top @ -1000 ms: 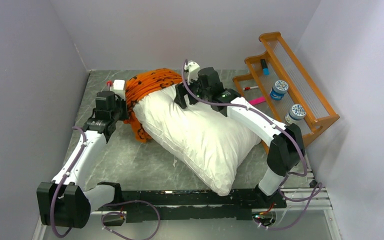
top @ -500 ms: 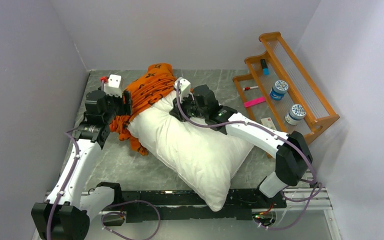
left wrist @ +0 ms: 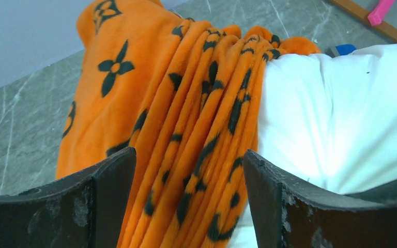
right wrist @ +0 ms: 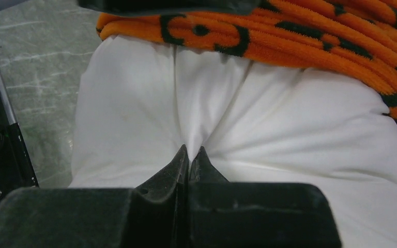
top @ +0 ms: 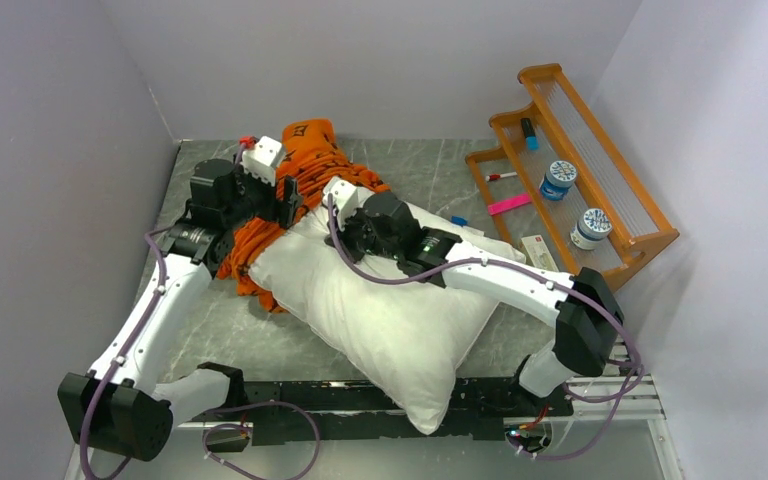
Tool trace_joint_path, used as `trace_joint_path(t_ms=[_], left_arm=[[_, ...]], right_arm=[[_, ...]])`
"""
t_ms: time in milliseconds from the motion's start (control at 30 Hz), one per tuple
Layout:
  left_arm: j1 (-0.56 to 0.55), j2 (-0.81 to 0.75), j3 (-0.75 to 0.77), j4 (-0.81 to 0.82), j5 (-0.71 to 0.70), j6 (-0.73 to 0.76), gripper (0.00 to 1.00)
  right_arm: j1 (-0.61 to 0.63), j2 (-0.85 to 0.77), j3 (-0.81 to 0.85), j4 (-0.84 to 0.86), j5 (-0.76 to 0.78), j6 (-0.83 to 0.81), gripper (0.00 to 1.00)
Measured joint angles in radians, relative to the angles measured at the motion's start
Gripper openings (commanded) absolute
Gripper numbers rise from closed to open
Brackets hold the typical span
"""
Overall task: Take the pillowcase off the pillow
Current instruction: Remove the pillow from the pillowcase.
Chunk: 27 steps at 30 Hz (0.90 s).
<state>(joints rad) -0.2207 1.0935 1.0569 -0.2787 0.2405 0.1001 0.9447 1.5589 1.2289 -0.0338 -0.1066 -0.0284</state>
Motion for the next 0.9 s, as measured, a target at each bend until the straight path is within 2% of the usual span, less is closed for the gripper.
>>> trace_joint_path(t_ms=[300,400,500,767,900], left_arm=[[-0.018,0.109,0.061,-0.068,0.006,0.016,0.8],[-0.024,0.149,0.094,-0.101,-0.002,0.017,0.77],[-0.03,0.192,0.142,-0.132,-0.029,0.016,0.64],[-0.04,0.319,0.256,-0.188,-0.121,-0.012,0.06],[-0.022,0.351,0.272,-0.187,-0.123,-0.034,0.05]], right_arm=[[0.064,-0.009,-0.002,-0.011,0.058,-0.043,0.0],[0.077,-0.009,-0.002,-0.013,0.084,-0.055,0.0],[0.084,-0.015,-0.002,-0.018,0.103,-0.059,0.0],[0.093,-0.061,-0.039,-0.016,0.135,-0.06,0.0],[0.093,-0.085,-0.059,-0.01,0.149,-0.06,0.0]])
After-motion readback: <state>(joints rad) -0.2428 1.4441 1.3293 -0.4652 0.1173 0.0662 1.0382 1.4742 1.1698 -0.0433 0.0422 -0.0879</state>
